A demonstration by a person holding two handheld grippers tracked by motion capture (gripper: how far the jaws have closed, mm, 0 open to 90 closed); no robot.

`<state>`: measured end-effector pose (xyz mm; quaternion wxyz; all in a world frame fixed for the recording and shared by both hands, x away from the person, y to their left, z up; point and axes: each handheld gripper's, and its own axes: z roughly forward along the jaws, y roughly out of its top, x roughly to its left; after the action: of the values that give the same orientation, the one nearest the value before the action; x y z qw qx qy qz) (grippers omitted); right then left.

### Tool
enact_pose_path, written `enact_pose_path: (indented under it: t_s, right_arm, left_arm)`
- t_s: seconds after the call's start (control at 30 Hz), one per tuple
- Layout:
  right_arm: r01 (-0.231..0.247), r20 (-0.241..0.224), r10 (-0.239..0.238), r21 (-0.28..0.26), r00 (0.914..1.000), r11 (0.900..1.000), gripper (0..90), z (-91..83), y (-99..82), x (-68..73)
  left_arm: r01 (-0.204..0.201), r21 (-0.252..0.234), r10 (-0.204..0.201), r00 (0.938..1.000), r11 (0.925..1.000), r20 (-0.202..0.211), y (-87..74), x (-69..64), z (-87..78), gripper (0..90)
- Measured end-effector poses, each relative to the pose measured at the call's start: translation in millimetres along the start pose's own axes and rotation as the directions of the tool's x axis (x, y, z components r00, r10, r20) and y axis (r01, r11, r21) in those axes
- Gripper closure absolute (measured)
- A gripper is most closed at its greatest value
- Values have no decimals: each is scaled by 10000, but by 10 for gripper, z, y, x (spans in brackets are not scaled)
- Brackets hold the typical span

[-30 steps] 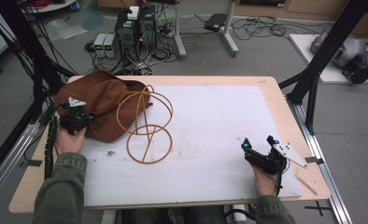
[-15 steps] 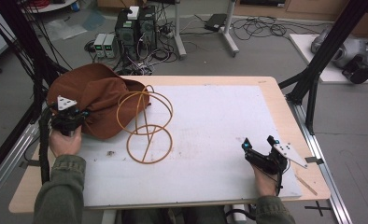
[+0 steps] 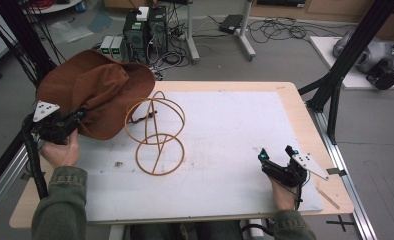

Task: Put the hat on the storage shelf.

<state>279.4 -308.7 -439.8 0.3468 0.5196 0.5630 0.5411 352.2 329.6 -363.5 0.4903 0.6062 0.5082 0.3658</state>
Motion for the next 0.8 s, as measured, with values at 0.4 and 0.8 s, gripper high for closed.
enact_pose_path:
  t_s: [0.4, 0.8]
  right_arm:
    - [45, -89, -44, 48, 10000, 10000, 30, 7, -4, 16]
    - [46, -137, -45, 87, 9999, 10000, 30, 11, -8, 33]
  left_arm:
    - [534, -1969, -594, 9979, 9790, -248, 205, 6, -363, 876]
    - [547, -2617, -542, 9985, 9636, 90, 527, -12, -607, 875]
